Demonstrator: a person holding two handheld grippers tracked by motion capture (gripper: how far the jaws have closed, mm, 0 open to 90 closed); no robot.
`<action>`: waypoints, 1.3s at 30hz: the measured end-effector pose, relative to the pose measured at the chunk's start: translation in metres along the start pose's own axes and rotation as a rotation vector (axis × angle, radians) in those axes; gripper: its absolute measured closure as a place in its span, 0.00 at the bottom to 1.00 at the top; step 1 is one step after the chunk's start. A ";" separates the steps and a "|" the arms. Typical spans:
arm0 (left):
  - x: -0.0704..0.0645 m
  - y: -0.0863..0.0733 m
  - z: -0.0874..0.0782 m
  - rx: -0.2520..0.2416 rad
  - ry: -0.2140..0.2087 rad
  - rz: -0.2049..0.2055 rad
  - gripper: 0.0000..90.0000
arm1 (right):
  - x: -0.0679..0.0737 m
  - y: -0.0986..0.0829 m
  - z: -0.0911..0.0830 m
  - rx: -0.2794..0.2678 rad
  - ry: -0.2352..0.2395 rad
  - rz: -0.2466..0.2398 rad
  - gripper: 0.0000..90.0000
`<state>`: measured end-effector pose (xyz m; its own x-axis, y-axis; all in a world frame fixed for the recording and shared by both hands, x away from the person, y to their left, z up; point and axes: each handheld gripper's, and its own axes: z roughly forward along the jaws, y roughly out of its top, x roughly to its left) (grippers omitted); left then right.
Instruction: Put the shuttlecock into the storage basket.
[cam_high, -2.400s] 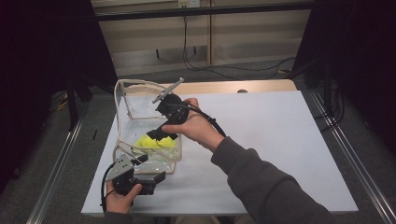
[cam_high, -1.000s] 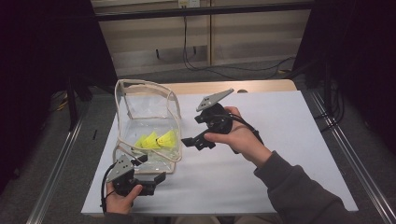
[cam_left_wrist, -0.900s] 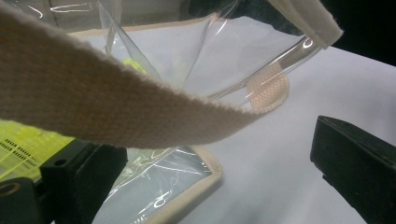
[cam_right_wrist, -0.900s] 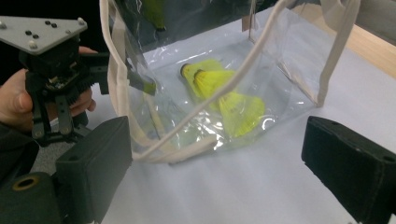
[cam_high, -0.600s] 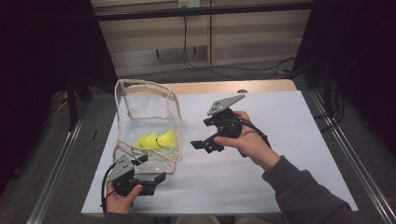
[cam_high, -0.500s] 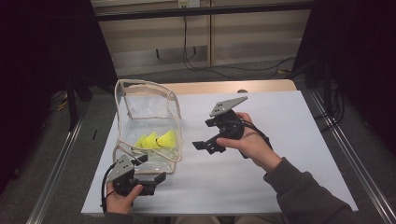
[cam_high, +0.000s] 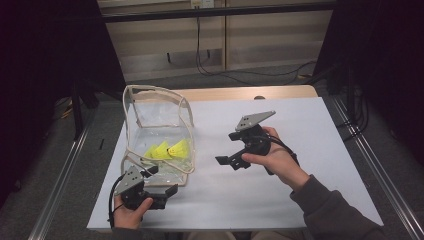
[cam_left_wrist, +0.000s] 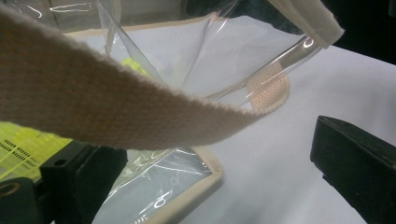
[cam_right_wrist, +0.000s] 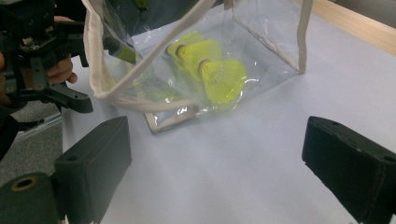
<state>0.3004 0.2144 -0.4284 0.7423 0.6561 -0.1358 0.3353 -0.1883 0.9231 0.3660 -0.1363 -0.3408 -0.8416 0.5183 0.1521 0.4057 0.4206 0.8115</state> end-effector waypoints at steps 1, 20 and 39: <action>0.000 0.000 0.000 0.000 -0.001 -0.001 0.04 | -0.001 -0.002 0.000 -0.001 -0.003 -0.001 0.09; 0.000 0.000 0.001 0.006 0.000 0.001 0.04 | -0.015 -0.041 -0.012 -0.010 -0.035 0.039 0.09; 0.000 0.000 0.001 0.011 0.000 0.006 0.04 | -0.025 -0.076 -0.025 -0.032 -0.068 0.078 0.09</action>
<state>0.3011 0.2138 -0.4290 0.7444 0.6549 -0.1303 0.3374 -0.2006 0.9197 0.3477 -0.2001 -0.3920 -0.7815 0.5980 0.1778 0.4563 0.3536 0.8165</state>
